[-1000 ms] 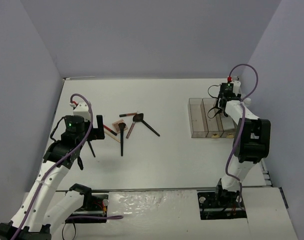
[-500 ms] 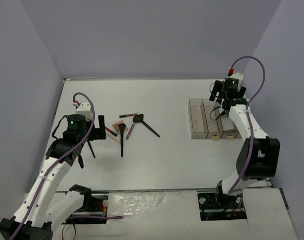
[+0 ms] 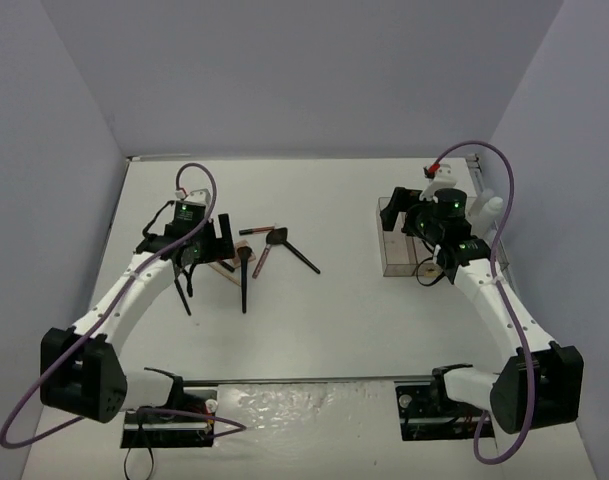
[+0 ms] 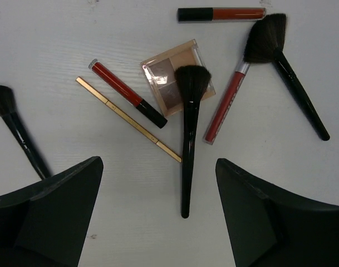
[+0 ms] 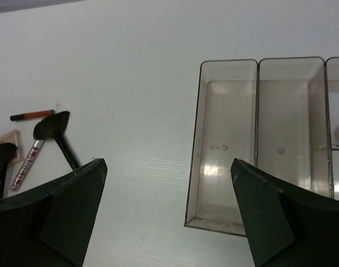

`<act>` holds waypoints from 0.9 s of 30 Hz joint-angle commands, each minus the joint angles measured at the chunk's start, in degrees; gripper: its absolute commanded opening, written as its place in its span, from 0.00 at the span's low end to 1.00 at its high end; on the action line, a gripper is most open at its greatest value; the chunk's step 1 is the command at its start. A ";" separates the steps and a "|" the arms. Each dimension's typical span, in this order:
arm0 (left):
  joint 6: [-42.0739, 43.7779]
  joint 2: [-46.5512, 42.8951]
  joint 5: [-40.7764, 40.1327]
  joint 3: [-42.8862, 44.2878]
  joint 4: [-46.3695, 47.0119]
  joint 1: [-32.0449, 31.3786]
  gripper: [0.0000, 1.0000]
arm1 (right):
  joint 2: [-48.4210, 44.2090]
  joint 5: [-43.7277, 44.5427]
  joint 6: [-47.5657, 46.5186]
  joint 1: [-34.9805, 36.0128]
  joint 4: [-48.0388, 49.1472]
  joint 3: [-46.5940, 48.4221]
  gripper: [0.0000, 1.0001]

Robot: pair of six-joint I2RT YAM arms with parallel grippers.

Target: Organize the makeup

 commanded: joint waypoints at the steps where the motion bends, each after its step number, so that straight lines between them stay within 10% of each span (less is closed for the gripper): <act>1: -12.50 9.58 -3.28 5.61 8.55 -1.49 0.82 | -2.84 -6.36 1.78 0.03 6.59 -1.59 0.91; 9: -22.88 30.31 -21.13 21.37 1.21 -7.88 0.88 | -5.61 -9.09 2.80 0.11 9.49 -5.35 0.93; 27: -28.03 41.62 -20.05 26.57 -3.06 -7.27 0.88 | -7.30 -7.05 2.00 2.23 9.44 -6.21 0.95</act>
